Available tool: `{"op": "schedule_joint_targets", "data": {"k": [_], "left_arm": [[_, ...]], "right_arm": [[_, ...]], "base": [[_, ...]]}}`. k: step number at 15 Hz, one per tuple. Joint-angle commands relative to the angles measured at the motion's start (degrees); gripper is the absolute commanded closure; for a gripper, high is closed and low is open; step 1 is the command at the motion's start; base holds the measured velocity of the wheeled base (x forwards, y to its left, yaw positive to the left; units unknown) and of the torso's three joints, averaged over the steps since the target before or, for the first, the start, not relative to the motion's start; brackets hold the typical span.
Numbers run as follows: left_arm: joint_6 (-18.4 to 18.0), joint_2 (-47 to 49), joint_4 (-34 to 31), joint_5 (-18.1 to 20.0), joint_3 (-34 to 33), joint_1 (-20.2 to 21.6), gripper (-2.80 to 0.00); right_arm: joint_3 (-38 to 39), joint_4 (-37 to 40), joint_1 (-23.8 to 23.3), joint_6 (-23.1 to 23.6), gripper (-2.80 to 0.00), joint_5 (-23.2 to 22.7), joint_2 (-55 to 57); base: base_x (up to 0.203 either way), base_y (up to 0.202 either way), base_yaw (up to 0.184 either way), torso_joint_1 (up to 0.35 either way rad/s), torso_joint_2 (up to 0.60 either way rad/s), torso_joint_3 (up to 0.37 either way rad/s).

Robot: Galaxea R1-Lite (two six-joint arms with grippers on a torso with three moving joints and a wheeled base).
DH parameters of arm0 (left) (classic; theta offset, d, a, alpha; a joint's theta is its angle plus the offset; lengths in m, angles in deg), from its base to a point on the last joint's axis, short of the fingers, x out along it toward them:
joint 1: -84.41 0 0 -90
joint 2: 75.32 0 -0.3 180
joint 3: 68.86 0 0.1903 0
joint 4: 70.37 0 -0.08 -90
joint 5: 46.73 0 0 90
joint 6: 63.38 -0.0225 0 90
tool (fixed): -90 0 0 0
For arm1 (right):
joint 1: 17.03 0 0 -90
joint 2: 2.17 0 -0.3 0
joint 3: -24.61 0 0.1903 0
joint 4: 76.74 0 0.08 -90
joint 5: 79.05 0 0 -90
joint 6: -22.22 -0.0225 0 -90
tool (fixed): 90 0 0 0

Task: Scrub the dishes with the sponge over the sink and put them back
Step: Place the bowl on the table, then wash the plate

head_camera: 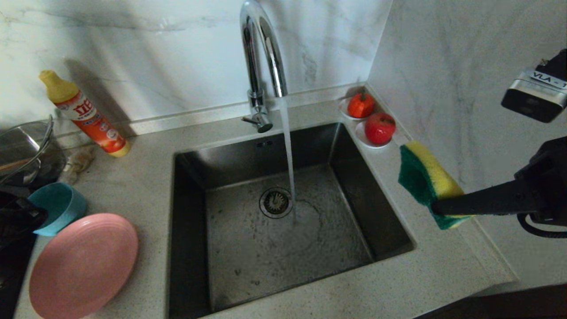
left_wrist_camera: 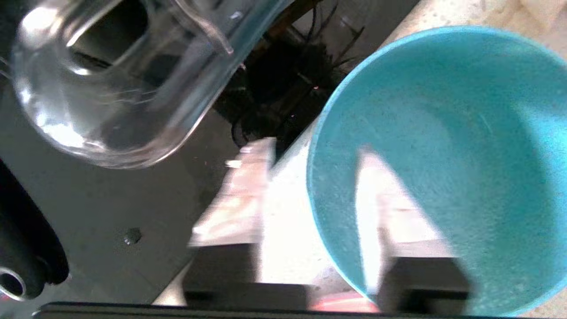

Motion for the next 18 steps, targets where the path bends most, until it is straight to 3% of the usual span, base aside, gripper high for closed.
{"op": "schedule_joint_targets", "data": {"k": [1,5,9,12,18], "left_arm": [[0.24,-0.24,0.17,-0.07,0.08,0.04,-2.8],[0.41,-6.21,-1.81,0.52,0.81,-0.17,-2.8],[0.5,-13.67,-8.42,1.4,0.49,-3.5,-2.8],[0.42,-18.07,-15.9,1.5,-0.15,-5.72,-2.8],[0.3,-21.95,-31.62,1.03,-1.08,-5.77,-2.8]], "right_arm": [[0.16,0.21,0.09,-0.1,0.0,-0.28,-0.21],[0.25,0.12,0.09,-0.1,0.0,-0.28,-0.21],[0.33,0.21,0.09,-0.1,0.0,-0.28,-0.21],[0.96,0.03,0.09,-0.1,0.0,-0.19,-0.47],[2.05,0.03,-0.28,0.07,0.0,-0.19,-0.47]], "base": [[0.0,0.0,0.0,0.0,0.0,0.0],[0.0,0.0,0.0,0.0,0.0,0.0],[0.0,0.0,0.0,0.0,0.0,0.0],[0.0,0.0,0.0,0.0,0.0,0.0],[0.0,0.0,0.0,0.0,0.0,0.0]]}}
